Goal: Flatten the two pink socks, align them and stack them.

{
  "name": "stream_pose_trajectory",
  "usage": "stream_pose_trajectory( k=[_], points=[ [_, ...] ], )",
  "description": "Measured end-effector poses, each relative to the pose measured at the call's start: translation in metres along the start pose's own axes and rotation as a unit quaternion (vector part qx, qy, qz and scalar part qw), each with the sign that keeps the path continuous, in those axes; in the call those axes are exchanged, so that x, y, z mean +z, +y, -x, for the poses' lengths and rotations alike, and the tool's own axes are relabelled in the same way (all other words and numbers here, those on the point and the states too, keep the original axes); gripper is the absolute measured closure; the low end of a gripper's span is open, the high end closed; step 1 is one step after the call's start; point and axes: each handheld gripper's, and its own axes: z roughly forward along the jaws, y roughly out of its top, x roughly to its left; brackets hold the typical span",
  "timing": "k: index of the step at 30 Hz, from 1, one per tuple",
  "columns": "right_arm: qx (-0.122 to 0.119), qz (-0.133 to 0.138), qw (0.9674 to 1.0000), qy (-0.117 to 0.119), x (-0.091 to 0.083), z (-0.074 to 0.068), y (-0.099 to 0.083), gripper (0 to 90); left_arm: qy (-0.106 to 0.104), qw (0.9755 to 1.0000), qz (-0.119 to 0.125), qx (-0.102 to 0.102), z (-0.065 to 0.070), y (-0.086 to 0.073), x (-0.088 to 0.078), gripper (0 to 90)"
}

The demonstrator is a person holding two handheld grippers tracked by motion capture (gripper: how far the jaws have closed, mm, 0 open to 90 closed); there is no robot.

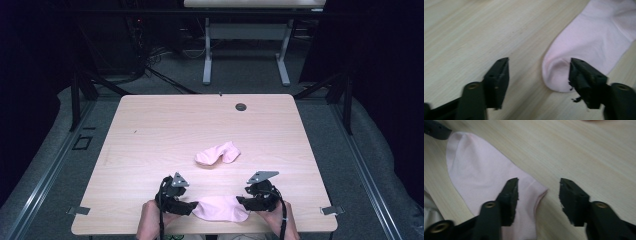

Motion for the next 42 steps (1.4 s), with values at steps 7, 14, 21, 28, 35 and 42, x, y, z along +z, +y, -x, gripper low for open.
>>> stream_pose_trajectory(
  k=[7,14,21,28,35,42],
  points=[
    [-0.002,0.022,0.9997,-0.001,-0.01,0.022,0.02,14.5,0.011,0.9992,0.025,-0.029,-0.029,0.011,-0.009,8.9],
    [-0.002,0.017,0.9999,-0.001,-0.009,0.039,0.041,7.2,0.013,0.9989,0.024,-0.038,-0.047,0.028,-0.007,0.1],
    [-0.001,0.005,1.0,-0.006,0.005,0.058,0.059,2.2,0.014,0.9989,0.015,-0.042,-0.057,0.042,0.001,0.1],
    [0.013,0.005,0.9999,0.0,0.014,0.08,0.081,0.0,0.011,0.9978,0.015,-0.063,-0.073,0.064,0.005,0.1],
    [0.018,0.003,0.9998,-0.002,0.023,0.092,0.101,6.8,0.007,0.9972,0.007,-0.074,-0.085,0.087,0.014,6.2],
    [0.037,-0.008,0.9993,-0.005,0.046,0.105,0.115,34.8,0.014,0.9958,-0.015,-0.089,-0.094,0.105,0.033,29.8]
  ],
)
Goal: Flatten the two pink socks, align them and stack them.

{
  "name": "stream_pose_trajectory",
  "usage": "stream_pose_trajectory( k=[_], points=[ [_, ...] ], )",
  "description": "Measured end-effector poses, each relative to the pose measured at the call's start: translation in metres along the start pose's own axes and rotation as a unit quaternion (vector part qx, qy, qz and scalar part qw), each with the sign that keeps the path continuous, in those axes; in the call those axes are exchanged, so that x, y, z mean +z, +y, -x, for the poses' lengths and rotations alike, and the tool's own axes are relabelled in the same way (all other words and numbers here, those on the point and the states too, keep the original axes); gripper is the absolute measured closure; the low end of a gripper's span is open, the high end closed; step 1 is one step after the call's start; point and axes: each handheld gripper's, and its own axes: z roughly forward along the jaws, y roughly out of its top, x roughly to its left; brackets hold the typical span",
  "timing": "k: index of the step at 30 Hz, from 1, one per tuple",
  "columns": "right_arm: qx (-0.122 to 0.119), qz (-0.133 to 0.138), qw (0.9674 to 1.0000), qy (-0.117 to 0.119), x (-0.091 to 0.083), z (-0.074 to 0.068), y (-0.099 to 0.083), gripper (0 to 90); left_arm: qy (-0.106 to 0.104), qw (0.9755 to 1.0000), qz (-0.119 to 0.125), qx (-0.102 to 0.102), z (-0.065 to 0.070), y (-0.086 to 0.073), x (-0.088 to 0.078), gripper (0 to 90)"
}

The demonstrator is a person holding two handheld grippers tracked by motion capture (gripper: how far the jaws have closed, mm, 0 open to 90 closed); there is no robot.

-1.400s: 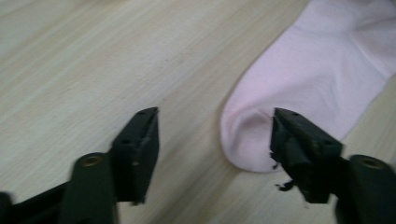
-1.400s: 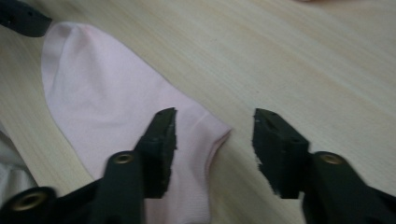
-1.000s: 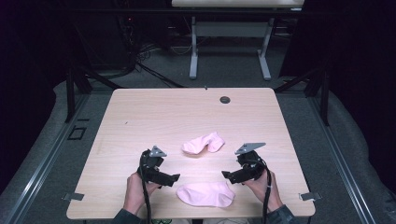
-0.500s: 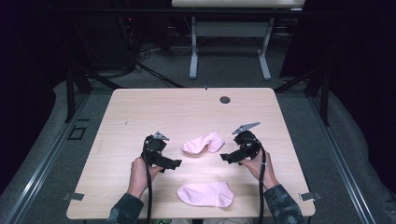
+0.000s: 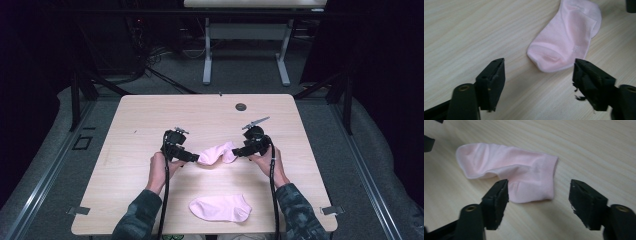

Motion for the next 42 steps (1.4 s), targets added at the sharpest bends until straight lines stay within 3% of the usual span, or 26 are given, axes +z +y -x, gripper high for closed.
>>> stream_pose_trajectory(
  k=[4,8,12,15,23,28,31,36,42],
  points=[
    [0.02,-0.007,0.9998,-0.005,0.02,0.008,0.001,47.4,0.009,0.9997,-0.024,-0.005,0.001,0.003,0.016,36.7],
    [0.027,-0.017,0.9994,-0.01,0.03,0.009,0.0,53.0,0.011,0.9994,-0.029,-0.013,0.001,0.003,0.022,44.1],
    [0.029,-0.024,0.9992,-0.009,0.037,0.009,-0.001,58.2,0.014,0.9992,-0.037,-0.008,0.005,0.003,0.027,49.9],
    [0.025,-0.024,0.9992,-0.019,0.042,0.005,-0.003,63.8,0.022,0.9985,-0.048,0.01,0.011,0.001,0.034,58.1],
    [-0.007,-0.03,0.9986,-0.043,0.042,-0.005,-0.004,74.2,0.028,0.9981,-0.047,0.029,0.018,-0.002,0.038,73.5],
    [-0.004,-0.02,0.9992,-0.035,0.042,-0.007,-0.007,82.4,0.036,0.9976,-0.042,0.043,0.021,-0.005,0.039,84.4],
    [-0.009,-0.019,0.9991,-0.037,0.042,-0.008,-0.007,83.3,0.037,0.9978,-0.036,0.042,0.021,-0.006,0.039,85.7],
    [0.003,-0.008,0.9993,-0.036,0.04,-0.007,-0.01,83.9,0.031,0.9988,-0.022,0.032,0.017,-0.009,0.034,87.0],
    [0.006,0.008,0.9994,-0.035,0.014,-0.011,-0.013,83.9,0.004,0.9998,-0.006,0.018,0.016,-0.014,0.017,87.0]
  ],
)
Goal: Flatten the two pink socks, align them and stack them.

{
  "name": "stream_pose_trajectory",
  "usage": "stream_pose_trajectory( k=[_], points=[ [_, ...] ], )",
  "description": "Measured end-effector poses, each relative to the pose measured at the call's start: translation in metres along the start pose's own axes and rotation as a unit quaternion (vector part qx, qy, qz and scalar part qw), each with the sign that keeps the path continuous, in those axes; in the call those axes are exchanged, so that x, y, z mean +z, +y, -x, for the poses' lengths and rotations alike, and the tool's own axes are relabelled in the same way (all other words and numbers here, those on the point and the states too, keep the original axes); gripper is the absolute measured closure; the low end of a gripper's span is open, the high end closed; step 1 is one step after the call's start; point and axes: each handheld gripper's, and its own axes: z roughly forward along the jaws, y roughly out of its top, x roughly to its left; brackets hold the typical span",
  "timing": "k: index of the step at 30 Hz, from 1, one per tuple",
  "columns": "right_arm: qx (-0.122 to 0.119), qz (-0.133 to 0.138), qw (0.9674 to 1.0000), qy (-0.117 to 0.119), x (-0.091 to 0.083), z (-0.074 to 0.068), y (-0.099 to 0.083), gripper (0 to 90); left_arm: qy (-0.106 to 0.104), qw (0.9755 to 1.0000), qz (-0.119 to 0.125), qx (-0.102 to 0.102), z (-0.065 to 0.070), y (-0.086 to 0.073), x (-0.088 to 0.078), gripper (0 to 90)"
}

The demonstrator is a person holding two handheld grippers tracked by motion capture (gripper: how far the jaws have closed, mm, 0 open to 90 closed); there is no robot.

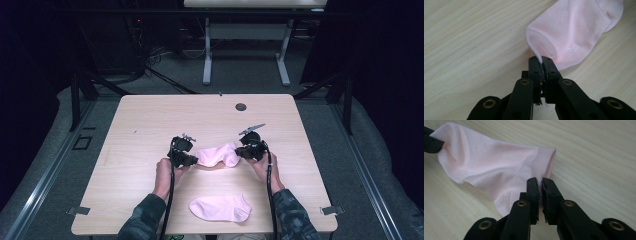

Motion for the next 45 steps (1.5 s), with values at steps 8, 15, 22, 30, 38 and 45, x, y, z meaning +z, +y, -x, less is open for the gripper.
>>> stream_pose_trajectory(
  k=[8,15,22,30,38,45],
  points=[
    [-0.014,0.018,0.9997,0.0,-0.039,-0.016,-0.008,83.8,-0.017,0.9996,0.023,0.007,0.01,-0.011,-0.03,86.9],
    [-0.026,0.039,0.9988,0.009,-0.077,-0.037,-0.025,83.7,-0.027,0.9985,0.043,0.02,0.024,-0.03,-0.056,86.7],
    [-0.028,0.051,0.9981,0.019,-0.099,-0.05,-0.042,83.5,-0.051,0.9971,0.052,0.022,0.03,-0.044,-0.068,86.6],
    [-0.04,0.046,0.9979,0.023,-0.117,-0.067,-0.057,83.5,-0.069,0.9956,0.059,0.022,0.04,-0.062,-0.078,86.4],
    [-0.046,0.039,0.9976,0.035,-0.127,-0.083,-0.074,83.4,-0.092,0.994,0.058,0.013,0.046,-0.082,-0.085,86.4],
    [-0.036,0.028,0.9981,0.042,-0.132,-0.091,-0.087,83.4,-0.11,0.9928,0.047,0.005,0.051,-0.092,-0.088,86.5]
  ],
)
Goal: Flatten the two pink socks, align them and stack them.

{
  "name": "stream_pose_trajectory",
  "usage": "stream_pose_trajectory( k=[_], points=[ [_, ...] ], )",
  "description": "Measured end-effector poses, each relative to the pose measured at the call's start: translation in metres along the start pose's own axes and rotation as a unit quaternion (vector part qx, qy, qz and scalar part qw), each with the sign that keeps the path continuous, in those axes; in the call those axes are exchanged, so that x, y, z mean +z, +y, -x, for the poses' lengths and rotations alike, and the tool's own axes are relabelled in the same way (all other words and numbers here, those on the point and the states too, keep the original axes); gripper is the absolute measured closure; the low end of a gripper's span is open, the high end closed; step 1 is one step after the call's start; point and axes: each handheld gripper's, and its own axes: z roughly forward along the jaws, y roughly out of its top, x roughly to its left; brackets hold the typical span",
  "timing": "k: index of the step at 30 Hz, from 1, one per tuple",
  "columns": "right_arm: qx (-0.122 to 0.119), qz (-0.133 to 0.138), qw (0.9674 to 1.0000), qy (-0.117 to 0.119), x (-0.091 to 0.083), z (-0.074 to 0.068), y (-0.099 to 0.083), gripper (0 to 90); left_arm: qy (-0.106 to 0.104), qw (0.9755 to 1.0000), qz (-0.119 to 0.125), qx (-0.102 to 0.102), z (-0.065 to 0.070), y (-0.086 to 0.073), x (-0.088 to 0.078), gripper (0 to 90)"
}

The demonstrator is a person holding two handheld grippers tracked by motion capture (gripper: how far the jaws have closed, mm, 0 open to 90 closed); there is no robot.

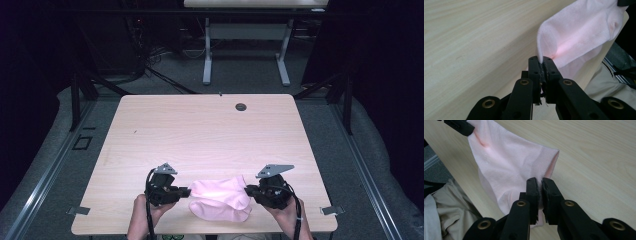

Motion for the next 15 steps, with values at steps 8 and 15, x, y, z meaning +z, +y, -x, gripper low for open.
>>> stream_pose_trajectory(
  k=[8,15],
  points=[
    [0.005,-0.019,0.9998,0.009,0.001,-0.006,-0.017,83.2,-0.001,0.9994,-0.035,0.006,0.009,-0.017,0.012,86.5],
    [0.011,-0.048,0.9988,0.003,0.028,0.001,-0.035,83.0,0.003,0.9988,-0.048,0.009,0.005,-0.025,0.026,86.3]
  ],
)
